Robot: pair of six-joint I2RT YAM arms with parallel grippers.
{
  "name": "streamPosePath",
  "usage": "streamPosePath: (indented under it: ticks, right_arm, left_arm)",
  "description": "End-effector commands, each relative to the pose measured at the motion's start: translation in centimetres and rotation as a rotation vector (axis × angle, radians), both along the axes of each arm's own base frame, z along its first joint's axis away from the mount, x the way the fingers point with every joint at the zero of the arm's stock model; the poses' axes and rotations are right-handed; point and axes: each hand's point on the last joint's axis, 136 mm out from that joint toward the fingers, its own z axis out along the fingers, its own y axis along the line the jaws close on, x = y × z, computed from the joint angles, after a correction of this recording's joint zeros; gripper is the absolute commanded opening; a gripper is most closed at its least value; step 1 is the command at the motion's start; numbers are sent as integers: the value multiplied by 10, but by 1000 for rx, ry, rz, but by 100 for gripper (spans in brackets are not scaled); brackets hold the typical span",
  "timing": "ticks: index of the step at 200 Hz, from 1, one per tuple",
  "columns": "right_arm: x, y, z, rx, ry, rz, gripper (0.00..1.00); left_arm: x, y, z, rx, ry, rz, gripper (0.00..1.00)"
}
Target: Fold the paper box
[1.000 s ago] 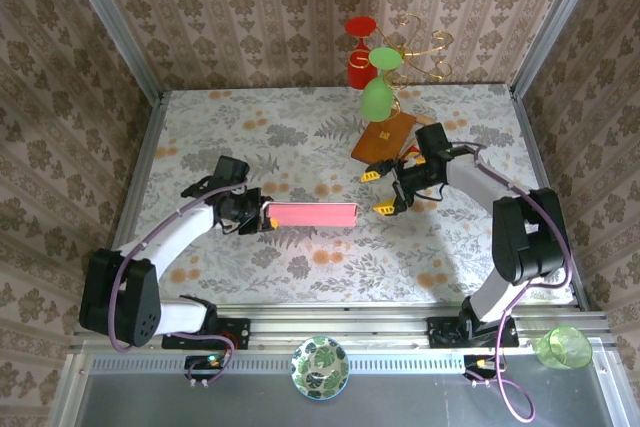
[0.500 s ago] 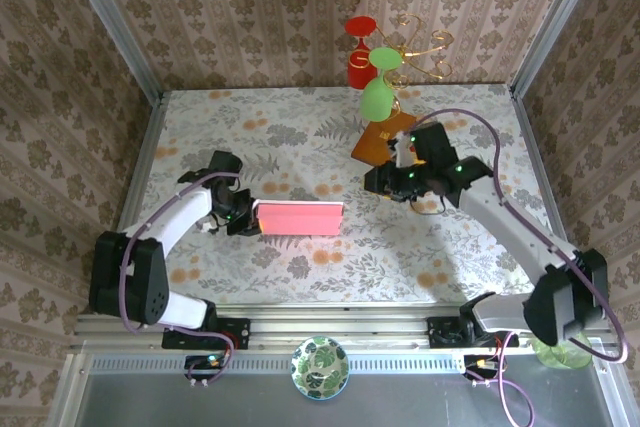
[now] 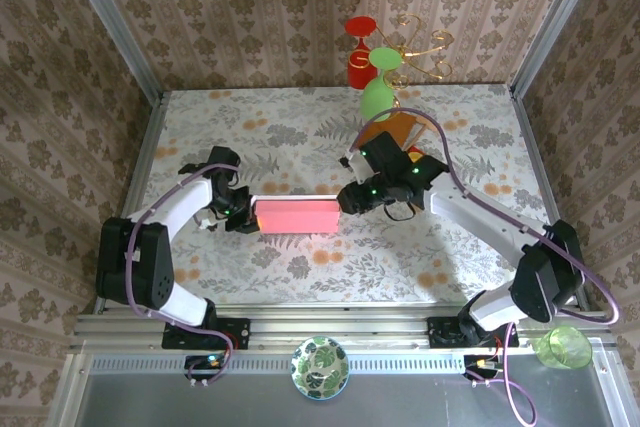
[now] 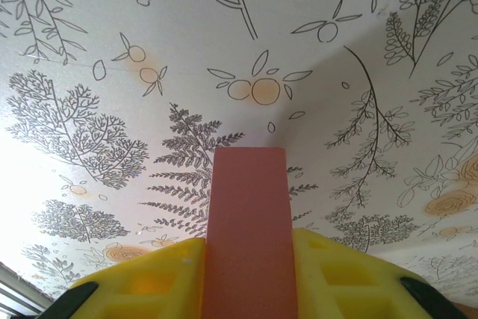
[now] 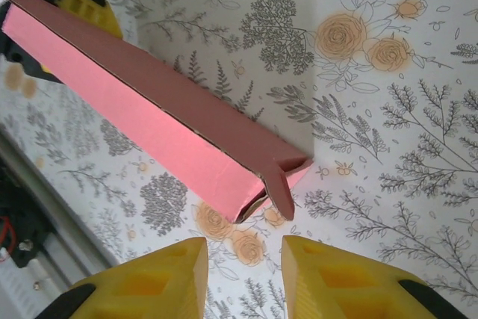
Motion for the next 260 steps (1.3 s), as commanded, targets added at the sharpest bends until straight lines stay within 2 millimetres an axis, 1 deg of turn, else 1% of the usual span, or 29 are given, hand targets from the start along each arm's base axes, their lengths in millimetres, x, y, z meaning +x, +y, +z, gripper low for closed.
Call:
streamPosePath:
  ticks: [1,49,116,137,155,186,224,260]
  right_arm:
    - [8,-2,2,-69,-37,26,31]
    - [11,3,-1,-83,-24,41,27]
    - [12,9,-4,-94,-15,62,27]
    - [12,12,-8,-100,-10,67,26]
    - [14,12,-10,-109,-11,63,23]
    - [16,13,-9,-114,-20,56,16]
    - [16,11,-14,-142,-16,49,9]
    - [16,12,-11,-142,-19,35,1]
  left_arm:
    - [-10,17,-11,83,70,4,0]
    - [-10,18,-13,83,77,12,0]
    - [-8,17,-13,80,74,13,0]
    - [-7,17,-13,79,67,13,0]
    - [-7,17,-14,78,70,11,0]
    - [-7,17,-14,76,68,14,0]
    - [-5,16,-14,70,67,19,0]
    - [-5,16,-15,65,67,29,0]
